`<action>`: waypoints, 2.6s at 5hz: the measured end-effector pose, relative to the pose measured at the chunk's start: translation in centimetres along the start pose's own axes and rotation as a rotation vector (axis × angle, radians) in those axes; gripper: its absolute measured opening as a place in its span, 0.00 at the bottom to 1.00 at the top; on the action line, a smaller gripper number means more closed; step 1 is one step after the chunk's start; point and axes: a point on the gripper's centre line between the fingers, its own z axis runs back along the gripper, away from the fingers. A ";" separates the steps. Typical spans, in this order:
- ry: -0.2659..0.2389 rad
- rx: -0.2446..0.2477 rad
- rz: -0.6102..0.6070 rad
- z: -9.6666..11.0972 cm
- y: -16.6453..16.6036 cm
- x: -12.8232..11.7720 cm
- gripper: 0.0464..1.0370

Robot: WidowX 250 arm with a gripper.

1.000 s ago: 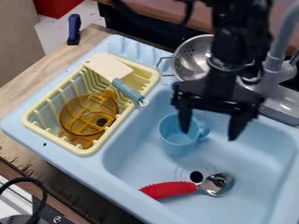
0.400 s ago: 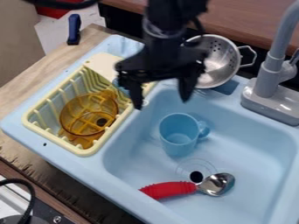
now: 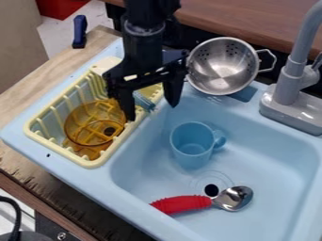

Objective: Moved the blue spatula from the dish drainer to inside the sink

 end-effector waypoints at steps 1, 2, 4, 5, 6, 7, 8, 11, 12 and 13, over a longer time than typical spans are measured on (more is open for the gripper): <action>0.020 -0.014 0.057 -1.1 -0.2 0.8 0.96; 0.009 -0.042 0.089 -1.0 -0.3 1.6 0.96; -0.084 -0.055 0.113 -0.9 -0.4 3.1 0.96; -0.104 -0.050 0.110 -1.2 -0.5 3.5 0.96; -0.123 -0.064 0.104 -1.4 -0.8 3.8 0.93; -0.132 -0.082 0.095 -1.6 -1.1 3.7 0.67; -0.132 -0.090 0.095 -1.7 -1.3 3.6 0.37; -0.143 -0.089 0.119 -1.6 0.6 3.0 0.18; -0.117 -0.101 0.134 -0.7 2.6 1.7 0.18; -0.111 -0.109 -0.016 0.8 3.3 -0.3 0.18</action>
